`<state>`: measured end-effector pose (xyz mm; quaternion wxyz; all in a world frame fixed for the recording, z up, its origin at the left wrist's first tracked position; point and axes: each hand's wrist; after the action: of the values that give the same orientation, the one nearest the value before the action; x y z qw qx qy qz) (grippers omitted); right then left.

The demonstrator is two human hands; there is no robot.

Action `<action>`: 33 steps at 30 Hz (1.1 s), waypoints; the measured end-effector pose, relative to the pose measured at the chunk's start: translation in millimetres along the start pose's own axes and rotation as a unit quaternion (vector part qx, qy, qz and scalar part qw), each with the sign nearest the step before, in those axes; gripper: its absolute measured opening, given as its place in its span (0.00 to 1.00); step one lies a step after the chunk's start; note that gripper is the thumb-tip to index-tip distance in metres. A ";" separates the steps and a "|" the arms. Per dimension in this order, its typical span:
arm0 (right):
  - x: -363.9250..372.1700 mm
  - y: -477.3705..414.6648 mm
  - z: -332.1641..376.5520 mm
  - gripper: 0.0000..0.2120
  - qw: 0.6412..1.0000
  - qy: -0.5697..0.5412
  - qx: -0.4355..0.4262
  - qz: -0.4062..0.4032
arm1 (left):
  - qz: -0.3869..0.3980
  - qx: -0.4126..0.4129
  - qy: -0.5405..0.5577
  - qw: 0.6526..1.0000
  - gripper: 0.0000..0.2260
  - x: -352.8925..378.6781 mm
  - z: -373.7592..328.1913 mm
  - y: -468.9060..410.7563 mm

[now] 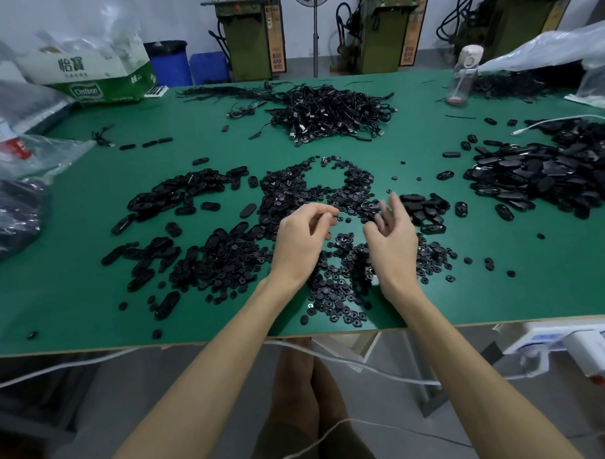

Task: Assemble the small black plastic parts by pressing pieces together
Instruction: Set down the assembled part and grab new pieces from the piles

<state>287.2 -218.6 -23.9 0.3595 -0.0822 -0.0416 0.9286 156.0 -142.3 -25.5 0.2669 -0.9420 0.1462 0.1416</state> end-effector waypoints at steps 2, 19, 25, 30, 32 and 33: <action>0.2 0.2 -0.3 0.32 0.999 0.030 -0.013 0.000 | 0.008 0.004 -0.039 0.999 0.08 -7.4 1.0 -6.7; 10.2 -4.0 -8.8 0.23 0.911 0.337 -0.174 0.165 | 0.034 -0.114 -0.439 0.890 0.13 -132.5 80.6 -91.2; 11.7 -6.9 -11.6 0.18 0.905 0.361 -0.158 0.161 | 0.069 -0.109 -0.463 0.877 0.08 -133.8 92.5 -79.8; 11.3 -5.0 -8.2 0.14 0.913 0.346 -0.151 0.156 | 0.030 -0.092 -0.425 0.900 0.11 -132.9 81.9 -72.6; 11.0 -5.0 -6.3 0.09 0.918 0.334 -0.149 0.154 | 0.006 -0.084 -0.402 0.912 0.11 -129.1 73.0 -70.4; 10.9 -5.1 -5.0 0.07 0.921 0.328 -0.148 0.151 | -0.004 -0.080 -0.385 0.919 0.11 -125.9 67.2 -69.9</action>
<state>283.6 -207.4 -29.5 0.1922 -0.4395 -0.0457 0.8762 52.4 -23.7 -4.8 0.2267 -0.8335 0.0169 0.5037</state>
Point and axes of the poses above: each hand's wrist, its own y-axis away from the middle knuckle, its own x-axis out of the palm, z = x × y, and after that the axes turned 4 degrees about y, right-handed
